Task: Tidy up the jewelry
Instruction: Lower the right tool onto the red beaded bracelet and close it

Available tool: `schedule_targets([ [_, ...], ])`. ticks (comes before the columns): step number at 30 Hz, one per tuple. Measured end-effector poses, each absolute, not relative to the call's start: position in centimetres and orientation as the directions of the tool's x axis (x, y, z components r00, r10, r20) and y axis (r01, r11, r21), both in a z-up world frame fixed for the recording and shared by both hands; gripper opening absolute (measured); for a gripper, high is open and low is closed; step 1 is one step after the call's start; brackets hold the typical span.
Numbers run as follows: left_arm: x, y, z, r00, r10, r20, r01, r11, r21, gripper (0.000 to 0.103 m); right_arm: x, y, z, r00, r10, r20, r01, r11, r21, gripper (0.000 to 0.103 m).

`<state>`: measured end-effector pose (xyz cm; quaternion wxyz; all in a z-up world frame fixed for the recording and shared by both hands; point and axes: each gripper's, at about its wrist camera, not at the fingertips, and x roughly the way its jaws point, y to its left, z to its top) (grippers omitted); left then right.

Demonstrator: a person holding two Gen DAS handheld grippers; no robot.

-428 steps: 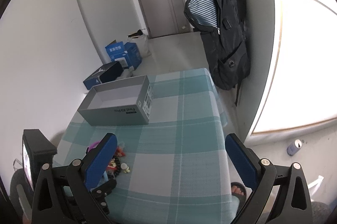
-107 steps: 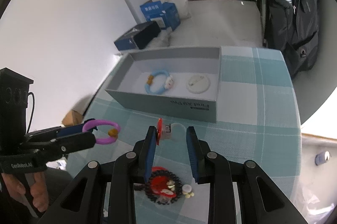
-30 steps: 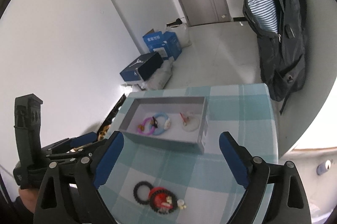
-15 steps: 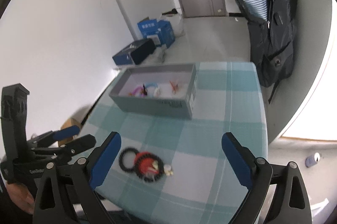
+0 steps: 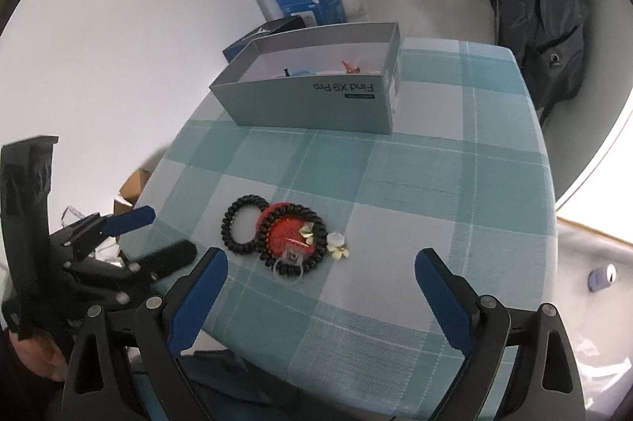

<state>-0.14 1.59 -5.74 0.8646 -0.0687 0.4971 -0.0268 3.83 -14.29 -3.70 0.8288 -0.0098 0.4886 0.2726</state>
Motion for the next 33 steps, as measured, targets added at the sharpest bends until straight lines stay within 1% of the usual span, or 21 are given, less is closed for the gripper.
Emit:
schedule_targets([
  [2,-0.3,1.6,-5.7,0.502,-0.122,-0.856,-0.014,0.989,-0.149,0.088,3.6,-13.9,-3.8,0.372,0.446,-0.814,-0.468,0.848,0.25,0.095],
  [4,-0.4,1.6,-5.8,0.502,-0.115,-0.857,-0.016,0.99,-0.143,0.088,3.7,-13.1,-4.4,0.355,0.439,-0.826,-0.479,0.844,0.242,0.089],
  [6,-0.3,1.8,-5.8,0.494,-0.107,-0.863,-0.027,0.99,-0.138,0.088,3.6,-12.5,-4.9,0.342,0.435,-0.833,-0.488,0.839,0.238,0.075],
  [8,-0.2,2.1,-6.1,0.486,-0.111,-0.867,-0.033,0.989,-0.146,0.088,3.7,-12.0,-5.4,0.34,0.413,-0.845,-0.489,0.845,0.217,0.072],
  [9,-0.2,2.3,-6.1,0.482,-0.109,-0.869,-0.042,0.988,-0.148,0.088,3.8,-11.9,-5.6,0.339,0.409,-0.847,-0.49,0.845,0.212,0.068],
  [13,-0.1,2.9,-6.3,0.48,-0.1,-0.872,-0.068,0.986,-0.15,0.088,4.0,-11.6,-5.7,0.341,0.416,-0.843,-0.491,0.843,0.218,0.061],
  [15,0.1,3.3,-6.6,0.471,-0.097,-0.877,-0.083,0.985,-0.153,0.088,4.0,-11.5,-5.8,0.344,0.407,-0.846,-0.493,0.845,0.206,0.048],
  [16,0.1,3.5,-6.7,0.467,-0.098,-0.879,-0.089,0.983,-0.157,0.088,4.0,-11.4,-5.7,0.353,0.397,-0.847,-0.493,0.849,0.193,0.045],
  [17,0.2,3.6,-6.8,0.464,-0.1,-0.88,-0.094,0.982,-0.161,0.088,3.9,-11.4,-5.7,0.358,0.389,-0.849,-0.492,0.851,0.183,0.037],
  [18,0.2,3.6,-6.8,0.461,-0.102,-0.881,-0.096,0.982,-0.164,0.088,4.0,-11.4,-5.8,0.34,0.403,-0.85,-0.496,0.844,0.202,0.024],
  [21,0.4,3.6,-6.9,0.46,-0.1,-0.882,-0.103,0.981,-0.165,0.088,4.1,-11.5,-5.7,0.336,0.404,-0.851,-0.497,0.843,0.204,0.019],
  [27,0.6,3.1,-6.9,0.461,-0.102,-0.882,-0.089,0.983,-0.16,0.088,4.0,-12.0,-5.1,0.347,0.418,-0.839,-0.496,0.842,0.214,0.018],
  [29,0.7,2.9,-6.7,0.465,-0.104,-0.879,-0.086,0.983,-0.162,0.088,4.2,-12.7,-4.5,0.354,0.438,-0.826,-0.484,0.842,0.239,0.018],
  [33,0.7,2.3,-5.9,0.489,-0.135,-0.862,-0.068,0.979,-0.193,0.088,5.2,-15.1,-3.3,0.363,0.505,-0.783,-0.415,0.84,0.349,0.018],
])
